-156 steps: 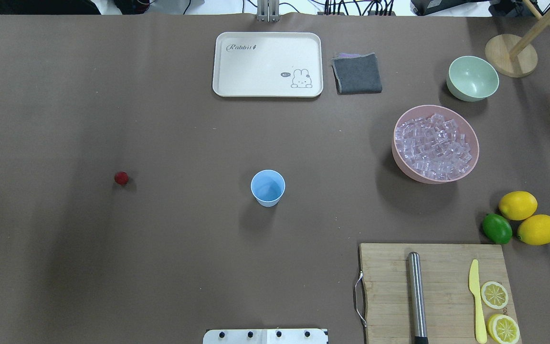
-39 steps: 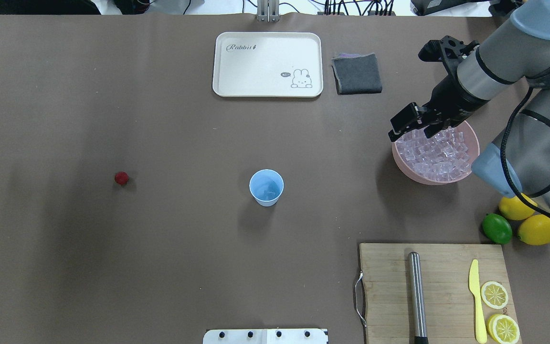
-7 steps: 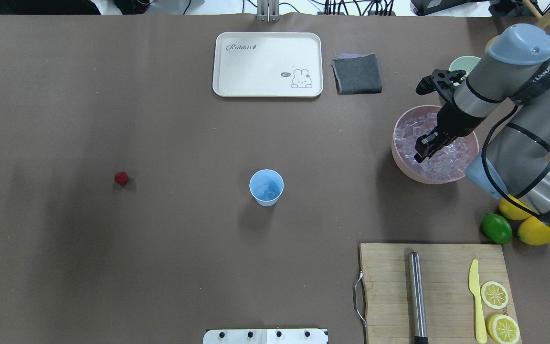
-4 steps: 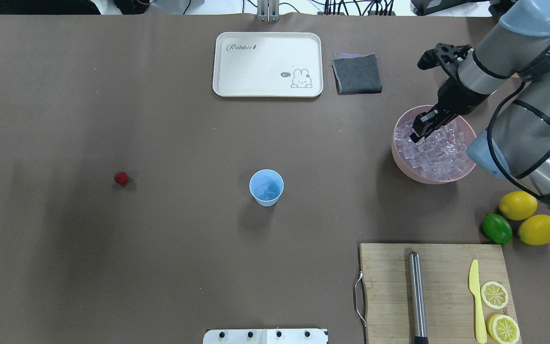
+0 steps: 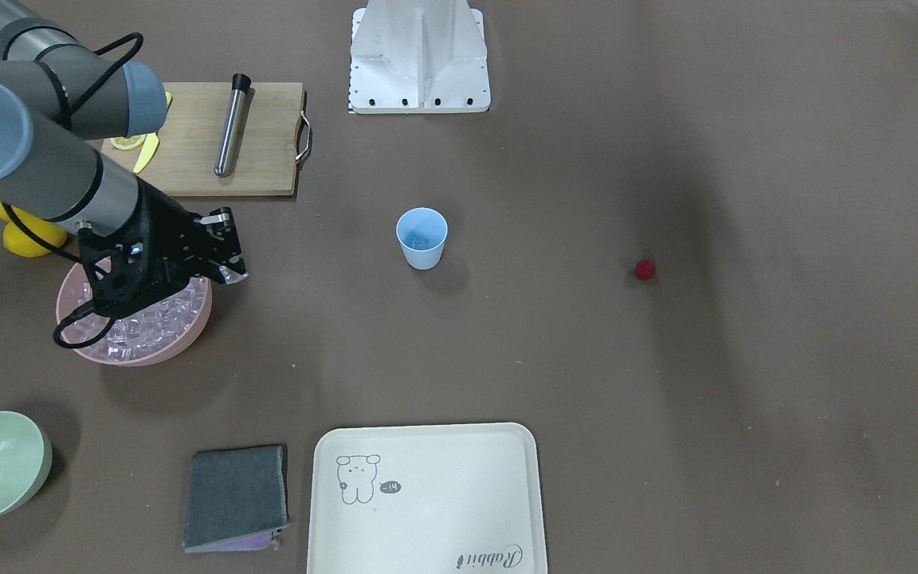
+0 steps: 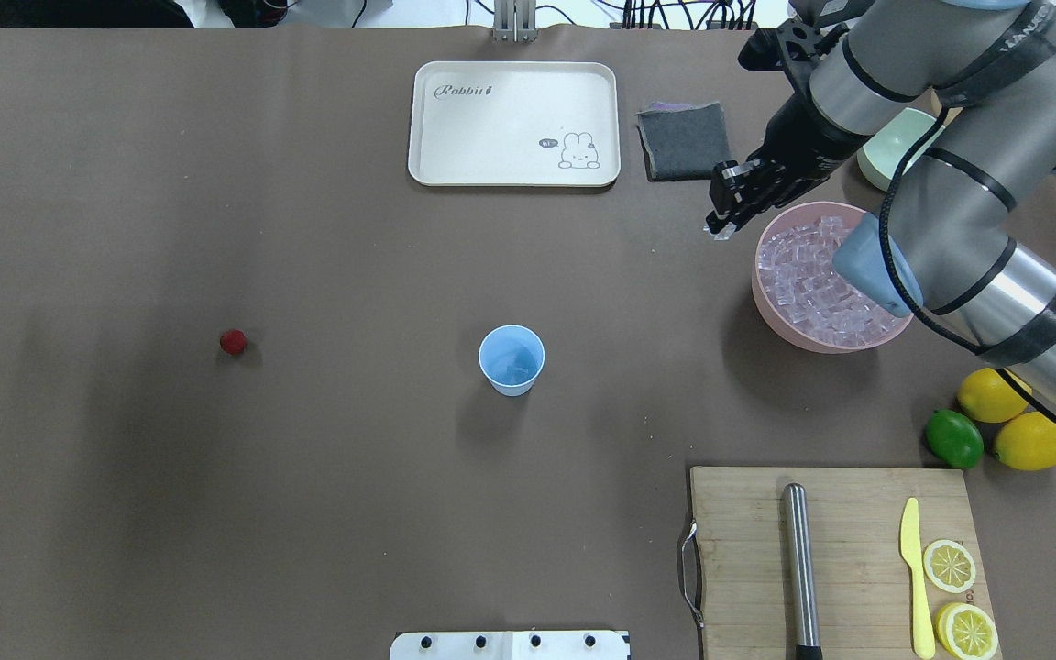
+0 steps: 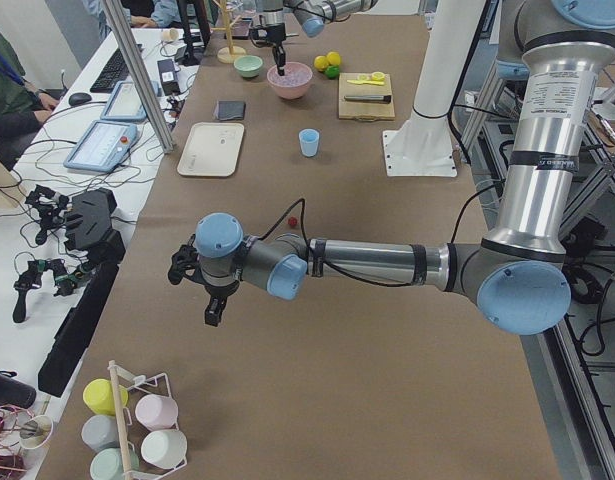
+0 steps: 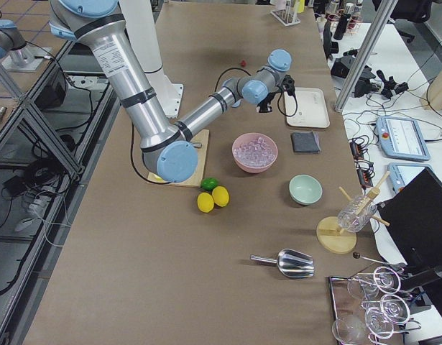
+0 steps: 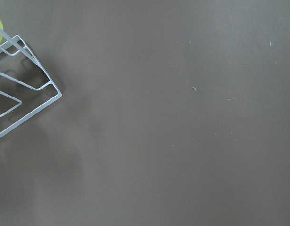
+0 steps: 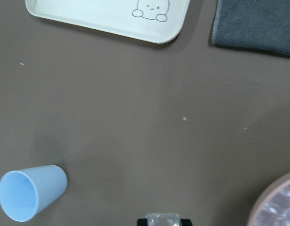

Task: Put ice and strawberries in cup
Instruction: 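Carry the ice cube over the blue cup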

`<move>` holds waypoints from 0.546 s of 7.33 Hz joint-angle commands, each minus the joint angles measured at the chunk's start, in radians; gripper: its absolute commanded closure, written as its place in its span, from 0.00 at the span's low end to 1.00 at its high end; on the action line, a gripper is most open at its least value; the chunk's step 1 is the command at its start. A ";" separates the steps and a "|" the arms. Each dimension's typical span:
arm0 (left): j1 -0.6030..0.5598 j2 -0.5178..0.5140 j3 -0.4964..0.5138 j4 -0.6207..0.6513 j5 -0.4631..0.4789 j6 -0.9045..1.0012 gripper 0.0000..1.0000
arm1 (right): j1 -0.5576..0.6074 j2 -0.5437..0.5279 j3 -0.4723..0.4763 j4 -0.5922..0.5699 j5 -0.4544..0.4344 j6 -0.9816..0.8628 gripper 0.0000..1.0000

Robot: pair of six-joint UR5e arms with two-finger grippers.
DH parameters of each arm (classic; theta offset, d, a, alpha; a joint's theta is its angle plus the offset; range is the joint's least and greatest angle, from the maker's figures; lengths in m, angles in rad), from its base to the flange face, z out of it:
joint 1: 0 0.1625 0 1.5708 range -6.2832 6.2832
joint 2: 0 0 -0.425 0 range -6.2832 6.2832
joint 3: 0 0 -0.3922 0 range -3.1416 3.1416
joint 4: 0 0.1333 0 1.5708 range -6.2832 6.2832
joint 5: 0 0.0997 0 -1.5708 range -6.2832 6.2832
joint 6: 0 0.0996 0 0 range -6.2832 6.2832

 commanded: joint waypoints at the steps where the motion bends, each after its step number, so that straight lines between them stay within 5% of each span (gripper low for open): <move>1: 0.000 0.001 0.003 -0.002 0.001 0.000 0.02 | -0.131 0.070 0.045 0.003 -0.135 0.277 1.00; 4: 0.000 0.001 0.004 -0.002 0.000 0.001 0.02 | -0.333 0.113 0.026 0.148 -0.381 0.526 1.00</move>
